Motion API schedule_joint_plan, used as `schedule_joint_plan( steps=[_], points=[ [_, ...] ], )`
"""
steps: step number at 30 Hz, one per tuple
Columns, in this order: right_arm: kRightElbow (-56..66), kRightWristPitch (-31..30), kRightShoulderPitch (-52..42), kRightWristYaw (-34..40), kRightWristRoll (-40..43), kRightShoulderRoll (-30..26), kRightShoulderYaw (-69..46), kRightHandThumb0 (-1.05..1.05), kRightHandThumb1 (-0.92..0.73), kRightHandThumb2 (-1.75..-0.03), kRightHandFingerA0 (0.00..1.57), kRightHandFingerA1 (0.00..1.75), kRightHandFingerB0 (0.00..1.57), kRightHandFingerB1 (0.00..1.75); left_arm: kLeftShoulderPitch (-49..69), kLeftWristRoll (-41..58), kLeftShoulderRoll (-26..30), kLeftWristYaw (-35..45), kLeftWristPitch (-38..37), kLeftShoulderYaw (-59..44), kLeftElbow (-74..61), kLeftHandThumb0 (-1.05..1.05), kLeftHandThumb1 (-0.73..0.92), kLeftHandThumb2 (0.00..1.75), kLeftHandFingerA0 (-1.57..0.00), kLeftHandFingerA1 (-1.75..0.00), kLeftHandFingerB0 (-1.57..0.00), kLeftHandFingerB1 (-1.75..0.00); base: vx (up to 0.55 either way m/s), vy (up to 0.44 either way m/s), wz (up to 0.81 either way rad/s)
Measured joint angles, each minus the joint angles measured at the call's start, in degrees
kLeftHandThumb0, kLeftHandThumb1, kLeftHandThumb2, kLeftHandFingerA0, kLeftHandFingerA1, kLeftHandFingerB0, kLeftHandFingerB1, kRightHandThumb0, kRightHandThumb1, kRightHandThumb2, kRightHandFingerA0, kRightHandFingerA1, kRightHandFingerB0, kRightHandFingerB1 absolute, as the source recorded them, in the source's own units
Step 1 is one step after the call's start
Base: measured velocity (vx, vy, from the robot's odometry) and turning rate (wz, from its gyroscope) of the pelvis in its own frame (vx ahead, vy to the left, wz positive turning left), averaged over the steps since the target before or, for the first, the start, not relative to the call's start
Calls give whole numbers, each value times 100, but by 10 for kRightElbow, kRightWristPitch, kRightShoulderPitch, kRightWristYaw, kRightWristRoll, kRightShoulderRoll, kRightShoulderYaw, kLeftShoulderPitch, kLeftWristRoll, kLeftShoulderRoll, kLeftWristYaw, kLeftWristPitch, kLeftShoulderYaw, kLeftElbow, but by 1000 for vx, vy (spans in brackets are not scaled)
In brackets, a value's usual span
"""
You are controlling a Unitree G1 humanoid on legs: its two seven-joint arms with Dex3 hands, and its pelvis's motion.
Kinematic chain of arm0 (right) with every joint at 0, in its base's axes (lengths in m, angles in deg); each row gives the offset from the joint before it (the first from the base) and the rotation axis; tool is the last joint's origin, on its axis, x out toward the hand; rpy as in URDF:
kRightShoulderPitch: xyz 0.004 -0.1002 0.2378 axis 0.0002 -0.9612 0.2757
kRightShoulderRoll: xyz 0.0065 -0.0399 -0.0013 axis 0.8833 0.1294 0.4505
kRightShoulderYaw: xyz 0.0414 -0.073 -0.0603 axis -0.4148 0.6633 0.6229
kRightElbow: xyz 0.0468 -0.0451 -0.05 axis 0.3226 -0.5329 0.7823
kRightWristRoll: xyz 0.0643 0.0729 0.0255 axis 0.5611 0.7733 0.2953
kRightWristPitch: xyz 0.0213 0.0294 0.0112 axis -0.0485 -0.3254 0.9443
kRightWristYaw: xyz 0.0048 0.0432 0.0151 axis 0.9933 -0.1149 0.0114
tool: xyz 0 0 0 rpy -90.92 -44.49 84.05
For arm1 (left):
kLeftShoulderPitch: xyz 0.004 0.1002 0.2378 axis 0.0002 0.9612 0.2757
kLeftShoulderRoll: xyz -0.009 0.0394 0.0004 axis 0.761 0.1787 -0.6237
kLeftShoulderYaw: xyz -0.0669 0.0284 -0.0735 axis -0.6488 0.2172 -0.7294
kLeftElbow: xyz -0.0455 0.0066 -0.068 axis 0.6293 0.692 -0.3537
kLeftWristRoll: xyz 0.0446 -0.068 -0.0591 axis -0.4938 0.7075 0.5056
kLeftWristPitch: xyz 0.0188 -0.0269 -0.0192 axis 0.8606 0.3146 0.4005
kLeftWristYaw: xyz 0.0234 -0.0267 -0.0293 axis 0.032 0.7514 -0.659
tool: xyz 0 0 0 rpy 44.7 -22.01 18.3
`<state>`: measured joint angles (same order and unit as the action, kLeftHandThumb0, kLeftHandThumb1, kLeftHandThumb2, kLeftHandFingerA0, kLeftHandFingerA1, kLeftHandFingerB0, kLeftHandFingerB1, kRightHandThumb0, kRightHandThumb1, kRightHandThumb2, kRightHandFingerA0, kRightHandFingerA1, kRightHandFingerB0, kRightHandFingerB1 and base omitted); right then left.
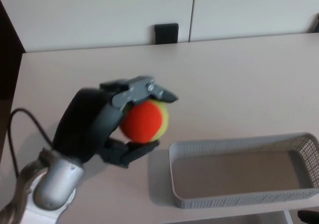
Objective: The robot walk towards a table in front and uses its left hand to pickup a tennis ball on the left side and put it in a container on the right hand side
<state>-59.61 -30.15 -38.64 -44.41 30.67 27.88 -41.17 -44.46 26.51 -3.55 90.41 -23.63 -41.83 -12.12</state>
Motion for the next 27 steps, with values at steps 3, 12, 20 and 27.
schedule_joint_plan(
  steps=[3,12,20,27],
  points=[
    [1,1,-4,0,-1,0,2,-24,-61,-58,52,48,37,39,-15,-2,-14,15,23,13,-10,-30,46,111,-128,-128,-99,-98,0,0,0],
    [4,1,-4,-2,0,0,4,-26,-62,-58,49,48,38,39,-76,-22,-59,46,81,75,16,-45,46,98,-113,-146,-104,-94,0,0,0],
    [9,4,-5,-4,-1,-1,11,-27,-60,-58,50,49,38,40,-77,-36,-75,54,100,110,37,-41,43,106,-131,-129,-102,-100,0,0,0],
    [11,7,-6,-7,-2,-3,14,-25,-61,-58,51,49,40,41,-70,-40,-83,54,105,139,77,-48,50,95,-115,-142,-103,-94,-48,-16,1]
  ],
)
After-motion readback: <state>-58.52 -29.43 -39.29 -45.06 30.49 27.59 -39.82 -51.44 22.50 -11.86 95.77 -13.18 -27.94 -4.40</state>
